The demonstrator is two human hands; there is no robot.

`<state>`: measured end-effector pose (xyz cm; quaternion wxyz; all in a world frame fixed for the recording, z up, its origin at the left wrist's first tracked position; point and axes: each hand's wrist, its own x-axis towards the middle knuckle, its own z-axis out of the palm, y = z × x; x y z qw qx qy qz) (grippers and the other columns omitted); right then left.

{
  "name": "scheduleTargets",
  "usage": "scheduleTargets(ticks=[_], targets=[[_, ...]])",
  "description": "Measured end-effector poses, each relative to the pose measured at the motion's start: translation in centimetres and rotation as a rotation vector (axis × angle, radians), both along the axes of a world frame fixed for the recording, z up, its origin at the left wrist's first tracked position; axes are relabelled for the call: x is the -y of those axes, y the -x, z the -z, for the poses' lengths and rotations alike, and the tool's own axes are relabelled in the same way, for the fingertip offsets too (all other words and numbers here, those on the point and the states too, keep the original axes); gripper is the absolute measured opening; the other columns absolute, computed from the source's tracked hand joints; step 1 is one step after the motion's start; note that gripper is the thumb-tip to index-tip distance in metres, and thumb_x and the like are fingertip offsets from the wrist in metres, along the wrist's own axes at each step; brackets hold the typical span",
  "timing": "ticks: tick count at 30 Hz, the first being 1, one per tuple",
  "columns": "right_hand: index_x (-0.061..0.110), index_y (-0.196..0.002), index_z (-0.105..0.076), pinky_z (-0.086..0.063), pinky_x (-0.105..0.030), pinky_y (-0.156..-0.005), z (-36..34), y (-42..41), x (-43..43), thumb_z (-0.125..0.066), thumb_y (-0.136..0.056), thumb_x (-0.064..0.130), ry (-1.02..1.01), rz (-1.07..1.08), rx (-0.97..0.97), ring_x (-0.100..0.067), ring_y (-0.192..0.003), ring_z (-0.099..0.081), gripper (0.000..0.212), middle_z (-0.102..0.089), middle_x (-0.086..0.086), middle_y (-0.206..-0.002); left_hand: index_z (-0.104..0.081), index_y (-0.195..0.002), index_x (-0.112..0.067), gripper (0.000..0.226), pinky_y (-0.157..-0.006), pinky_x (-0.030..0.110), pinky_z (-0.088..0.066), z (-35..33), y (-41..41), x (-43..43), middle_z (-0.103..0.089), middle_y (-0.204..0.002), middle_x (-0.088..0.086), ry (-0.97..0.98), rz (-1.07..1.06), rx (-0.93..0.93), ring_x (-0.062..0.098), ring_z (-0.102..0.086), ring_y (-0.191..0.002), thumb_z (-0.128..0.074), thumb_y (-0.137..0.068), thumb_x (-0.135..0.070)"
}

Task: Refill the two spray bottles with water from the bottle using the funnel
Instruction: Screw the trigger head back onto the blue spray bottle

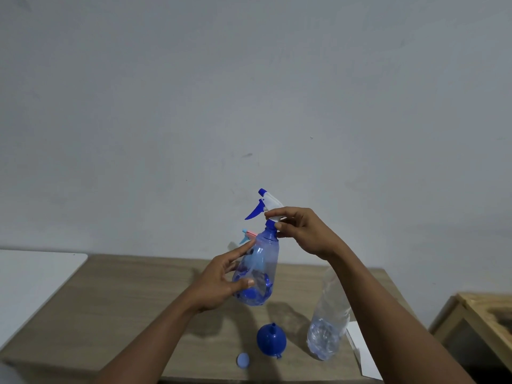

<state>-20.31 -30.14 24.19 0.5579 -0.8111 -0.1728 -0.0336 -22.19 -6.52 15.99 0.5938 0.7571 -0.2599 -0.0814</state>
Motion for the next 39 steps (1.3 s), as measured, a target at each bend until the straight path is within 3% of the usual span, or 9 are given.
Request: scheduleTargets(ticks=[3,7,12,15,18,23,28,34,39], targets=[[0.023,-0.115,-0.073,-0.06,-0.039,-0.088,-0.5,-0.1,0.2,-0.057,-0.098,0.003,0.015,-0.039,-0.02,-0.022,-0.103,-0.068,0.03,-0.065,-0.006,-0.123,-0.041,-0.138,-0.057,0.08,-0.093,0.015,-0.05,-0.2,-0.2,-0.3,-0.051,-0.144,-0.022,-0.012,0.014,-0.003,0.003,-0.053,-0.129,-0.078,-0.084,-0.011],[0.017,-0.119,-0.072,-0.061,-0.033,-0.081,-0.2,-0.1,-0.3,-0.06,-0.097,0.004,0.052,0.026,0.014,-0.021,-0.094,-0.069,0.028,-0.068,-0.005,-0.116,-0.04,-0.137,-0.059,0.079,-0.089,0.014,-0.052,0.2,-0.1,0.2,-0.051,-0.143,-0.023,-0.008,-0.021,0.022,0.002,-0.054,-0.127,-0.078,-0.084,-0.013],[0.029,-0.112,-0.072,-0.061,-0.03,-0.079,0.8,-0.4,-0.9,-0.061,-0.098,0.012,0.149,0.094,0.09,-0.02,-0.091,-0.067,0.024,-0.066,-0.005,-0.111,-0.042,-0.131,-0.063,0.077,-0.084,0.014,-0.053,0.6,0.0,0.6,-0.052,-0.14,-0.026,0.019,-0.027,0.013,-0.009,-0.052,-0.123,-0.077,-0.085,-0.013],[0.022,-0.115,-0.071,-0.06,-0.03,-0.081,0.6,-0.3,-0.6,-0.056,-0.099,0.007,0.128,0.079,0.062,-0.012,-0.09,-0.065,0.027,-0.067,-0.001,-0.112,-0.041,-0.131,-0.068,0.077,-0.088,0.017,-0.054,0.4,-0.2,0.6,-0.052,-0.141,-0.024,-0.001,-0.037,0.019,0.003,-0.055,-0.126,-0.078,-0.085,-0.019],[0.021,-0.117,-0.071,-0.06,-0.03,-0.082,0.1,-0.5,-0.5,-0.056,-0.099,0.005,0.12,0.065,0.052,-0.014,-0.091,-0.067,0.028,-0.068,0.001,-0.111,-0.039,-0.136,-0.065,0.078,-0.089,0.015,-0.052,0.2,-0.8,0.3,-0.051,-0.144,-0.021,-0.036,-0.046,0.038,0.008,-0.054,-0.128,-0.078,-0.084,-0.02],[0.032,-0.107,-0.071,-0.057,-0.023,-0.076,0.4,-0.9,-1.0,-0.067,-0.094,0.014,0.171,0.104,0.119,-0.018,-0.095,-0.065,0.023,-0.061,0.001,-0.115,-0.039,-0.137,-0.057,0.077,-0.082,0.011,-0.053,0.2,-0.6,0.4,-0.051,-0.139,-0.027,-0.034,-0.054,0.05,-0.011,-0.053,-0.121,-0.076,-0.086,-0.013],[0.021,-0.115,-0.073,-0.059,-0.031,-0.084,0.4,-0.9,-0.8,-0.052,-0.101,0.008,0.117,0.074,0.045,-0.016,-0.089,-0.068,0.028,-0.066,-0.003,-0.111,-0.039,-0.135,-0.058,0.077,-0.084,0.015,-0.054,0.0,-0.3,0.4,-0.051,-0.137,-0.03,-0.028,-0.058,0.057,-0.005,-0.053,-0.123,-0.076,-0.086,-0.012],[0.032,-0.121,-0.068,-0.06,-0.034,-0.085,0.6,-0.9,-1.2,-0.062,-0.098,0.02,0.182,0.074,0.114,-0.022,-0.093,-0.067,0.027,-0.06,0.003,-0.114,-0.041,-0.135,-0.059,0.077,-0.084,0.017,-0.055,0.2,-0.2,0.5,-0.053,-0.137,-0.032,-0.018,-0.05,0.055,-0.002,-0.056,-0.122,-0.076,-0.086,-0.011],[0.022,-0.127,-0.066,-0.059,-0.038,-0.089,0.6,-0.8,-0.8,-0.048,-0.102,0.007,0.12,0.049,0.04,-0.03,-0.097,-0.066,0.034,-0.065,-0.012,-0.111,-0.04,-0.137,-0.058,0.077,-0.087,0.018,-0.055,0.3,-0.3,0.2,-0.052,-0.135,-0.037,-0.029,-0.055,0.05,-0.007,-0.054,-0.122,-0.077,-0.085,-0.014]])
